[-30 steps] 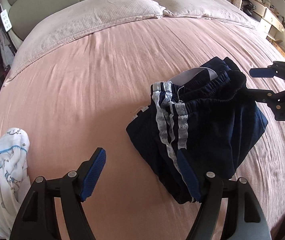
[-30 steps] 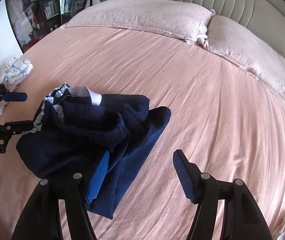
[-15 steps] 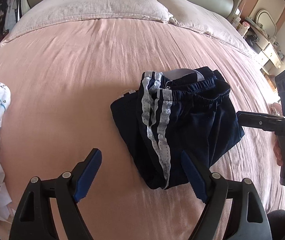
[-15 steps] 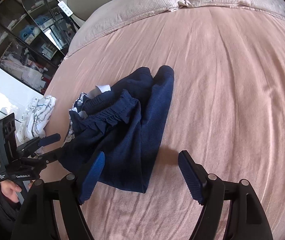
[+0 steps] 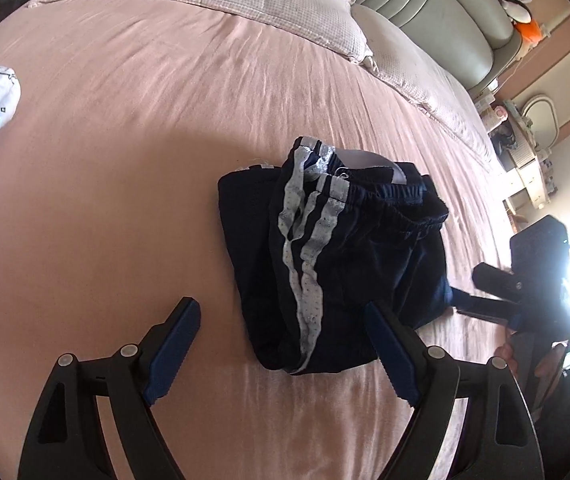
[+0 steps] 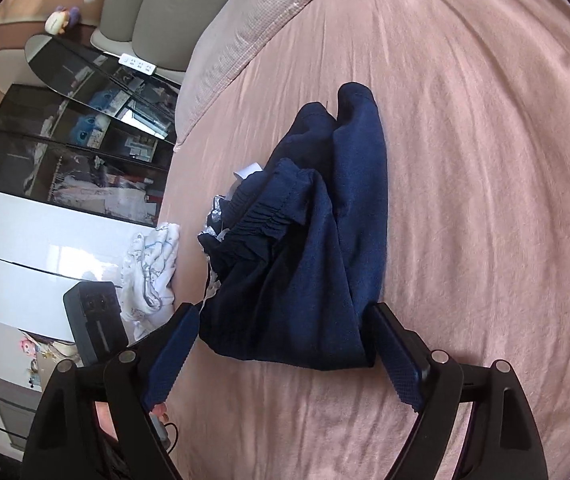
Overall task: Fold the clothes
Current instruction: 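Move both open tools to opposite sides of the folded shorts, then grasp the folded navy shorts with both tools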
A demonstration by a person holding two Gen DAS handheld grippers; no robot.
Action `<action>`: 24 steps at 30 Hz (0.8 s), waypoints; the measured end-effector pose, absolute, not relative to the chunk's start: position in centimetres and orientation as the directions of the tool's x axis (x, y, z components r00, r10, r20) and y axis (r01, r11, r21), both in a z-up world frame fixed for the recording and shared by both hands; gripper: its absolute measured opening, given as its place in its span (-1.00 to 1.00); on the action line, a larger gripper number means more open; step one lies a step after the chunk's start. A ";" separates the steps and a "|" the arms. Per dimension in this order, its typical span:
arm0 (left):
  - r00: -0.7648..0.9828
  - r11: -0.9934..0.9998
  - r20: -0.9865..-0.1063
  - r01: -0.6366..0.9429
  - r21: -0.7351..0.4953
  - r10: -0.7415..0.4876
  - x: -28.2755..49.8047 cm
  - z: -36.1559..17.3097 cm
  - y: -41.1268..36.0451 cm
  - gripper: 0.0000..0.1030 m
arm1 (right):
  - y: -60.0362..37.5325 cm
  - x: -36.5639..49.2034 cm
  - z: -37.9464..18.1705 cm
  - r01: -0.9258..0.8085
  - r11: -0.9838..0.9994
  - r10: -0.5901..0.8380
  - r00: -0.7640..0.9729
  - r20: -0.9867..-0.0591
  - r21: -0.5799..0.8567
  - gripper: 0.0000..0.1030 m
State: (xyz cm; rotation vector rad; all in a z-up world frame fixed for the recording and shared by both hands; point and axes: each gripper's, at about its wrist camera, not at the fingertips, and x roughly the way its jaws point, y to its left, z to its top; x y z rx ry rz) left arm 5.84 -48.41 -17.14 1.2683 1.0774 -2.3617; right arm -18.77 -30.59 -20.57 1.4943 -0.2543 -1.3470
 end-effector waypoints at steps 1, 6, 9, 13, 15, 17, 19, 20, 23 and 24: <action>-0.597 -0.678 -0.792 0.528 -0.511 0.132 5.8 -17.3 -48.4 0.63 | -30.4 -18.8 -20.6 0.452 -0.417 -0.739 0.337 -0.583 0.789 0.68; -0.611 -0.637 -0.774 0.533 -0.557 0.165 5.1 -18.0 -48.1 0.69 | -30.2 -19.4 -21.7 0.353 -0.416 -0.772 0.349 -0.530 0.838 0.68; -0.606 -0.646 -0.781 0.538 -0.541 0.150 3.6 -18.2 -48.4 0.69 | -30.3 -19.9 -22.1 0.315 -0.415 -0.780 0.360 -0.512 0.853 0.69; -0.590 -0.669 -0.798 0.543 -0.508 0.127 1.7 -18.3 -48.4 0.69 | -30.8 -20.3 -22.3 0.258 -0.416 -0.792 0.369 -0.487 0.872 0.88; -0.582 -0.681 -0.805 0.544 -0.489 0.114 0.8 -18.3 -48.2 0.69 | -31.4 -20.3 -22.3 0.246 -0.419 -0.794 0.367 -0.484 0.874 0.99; -0.577 -0.688 -0.810 0.547 -0.476 0.103 0.1 -18.4 -48.2 0.70 | -32.0 -20.4 -22.0 0.261 -0.424 -0.792 0.358 -0.495 0.867 1.00; -0.577 -0.688 -0.811 0.551 -0.473 0.096 -0.4 -18.4 -48.2 0.71 | -32.6 -20.5 -21.8 0.276 -0.429 -0.790 0.348 -0.505 0.860 1.00; -0.578 -0.687 -0.811 0.553 -0.472 0.092 -0.6 -18.4 -48.3 0.71 | -32.9 -20.6 -21.7 0.280 -0.431 -0.790 0.343 -0.509 0.858 1.00; -0.579 -0.686 -0.811 0.558 -0.467 0.081 -1.4 -18.5 -48.3 0.71 | -33.7 -21.2 -21.8 0.251 -0.429 -0.803 0.334 -0.494 0.868 1.00; -0.578 -0.685 -0.812 0.559 -0.467 0.082 -1.6 -18.5 -48.4 0.71 | -33.9 -21.4 -21.9 0.241 -0.428 -0.806 0.334 -0.489 0.871 1.00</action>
